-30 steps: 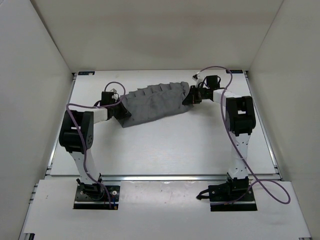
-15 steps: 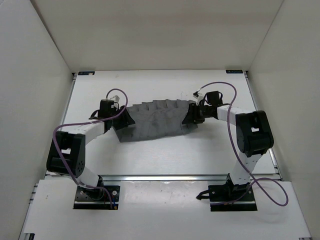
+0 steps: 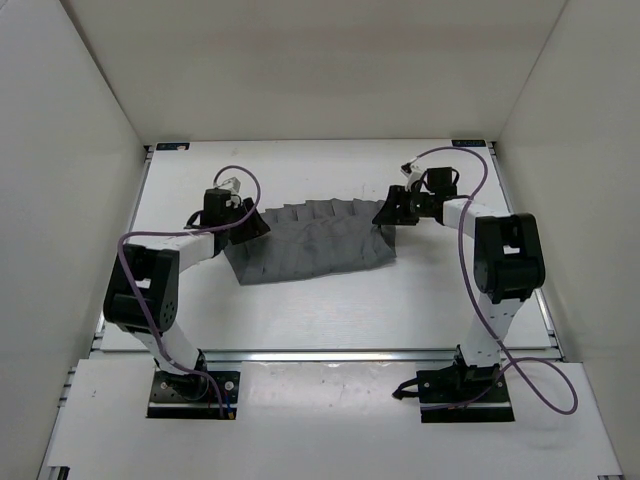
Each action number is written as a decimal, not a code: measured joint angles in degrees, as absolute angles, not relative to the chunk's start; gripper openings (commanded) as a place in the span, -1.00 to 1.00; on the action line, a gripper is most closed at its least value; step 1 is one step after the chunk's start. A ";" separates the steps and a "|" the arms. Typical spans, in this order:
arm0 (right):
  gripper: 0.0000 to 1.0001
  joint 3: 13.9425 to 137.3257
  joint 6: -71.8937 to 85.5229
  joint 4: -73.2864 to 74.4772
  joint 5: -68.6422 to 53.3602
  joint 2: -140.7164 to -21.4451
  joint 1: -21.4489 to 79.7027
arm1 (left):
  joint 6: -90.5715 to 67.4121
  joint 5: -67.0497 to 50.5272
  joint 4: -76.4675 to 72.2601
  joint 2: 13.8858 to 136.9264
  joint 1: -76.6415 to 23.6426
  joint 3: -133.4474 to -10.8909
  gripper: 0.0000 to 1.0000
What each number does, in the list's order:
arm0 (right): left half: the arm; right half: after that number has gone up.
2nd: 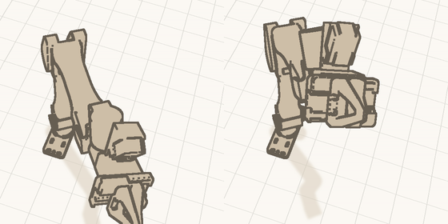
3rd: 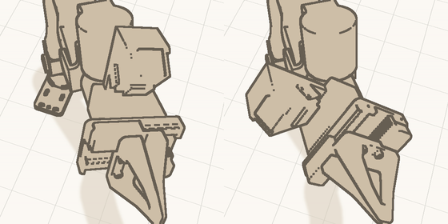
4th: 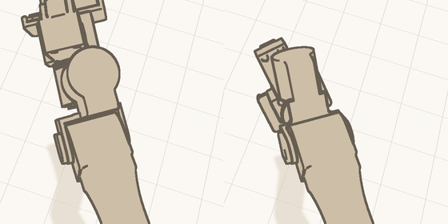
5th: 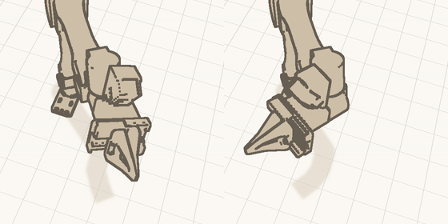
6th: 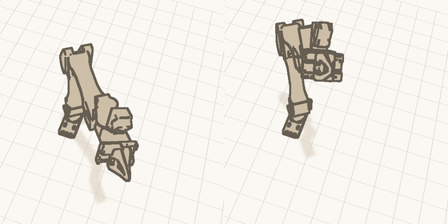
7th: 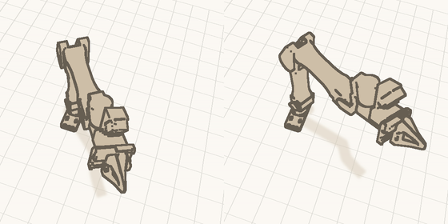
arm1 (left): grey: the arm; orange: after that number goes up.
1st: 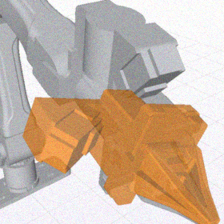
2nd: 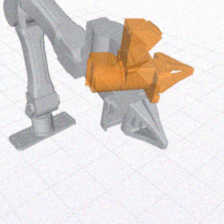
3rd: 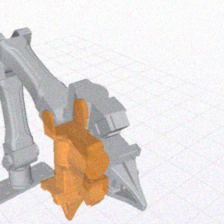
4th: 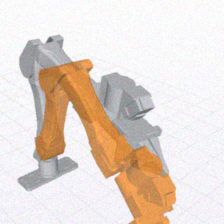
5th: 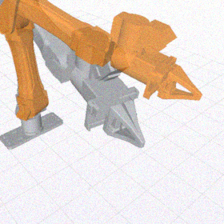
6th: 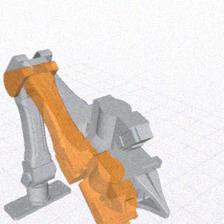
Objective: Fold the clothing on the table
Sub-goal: Fold the skirt
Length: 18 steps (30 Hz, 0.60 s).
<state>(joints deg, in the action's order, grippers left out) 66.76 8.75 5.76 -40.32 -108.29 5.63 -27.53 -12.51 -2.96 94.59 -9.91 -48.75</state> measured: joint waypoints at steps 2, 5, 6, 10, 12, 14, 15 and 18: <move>0.01 68.40 8.73 5.50 -40.45 -110.00 5.43 | -27.16 -11.94 -3.42 96.27 -9.98 -49.71 0.26; 0.03 69.60 8.69 5.54 -41.08 -111.85 5.56 | -26.98 -11.92 -4.34 98.32 -9.93 -50.72 0.24; 0.03 70.11 8.58 5.58 -41.32 -112.55 5.65 | -26.94 -11.94 -4.58 99.02 -9.93 -51.07 0.21; 0.04 71.20 8.32 5.52 -42.28 -114.72 5.93 | -26.85 -12.10 -5.21 101.16 -9.96 -52.12 -0.21; 0.03 71.70 8.27 5.74 -42.26 -115.66 6.13 | -27.22 -12.43 -5.72 101.80 -9.93 -52.12 -0.63; 0.05 72.86 7.90 7.05 -41.41 -116.57 6.50 | -27.46 -12.86 -6.02 102.13 -9.87 -52.12 -1.00; 0.04 73.10 7.86 7.29 -40.66 -116.60 6.70 | -27.44 -13.04 -6.13 102.19 -9.87 -52.12 -1.00; 0.03 72.27 7.81 6.11 -38.41 -115.81 6.87 | -27.40 -13.39 -6.42 102.19 -9.87 -52.12 -1.00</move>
<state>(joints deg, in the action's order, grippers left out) 72.27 7.81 6.11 -38.41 -115.81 6.87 -27.40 -13.39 -6.42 102.19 -9.87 -52.12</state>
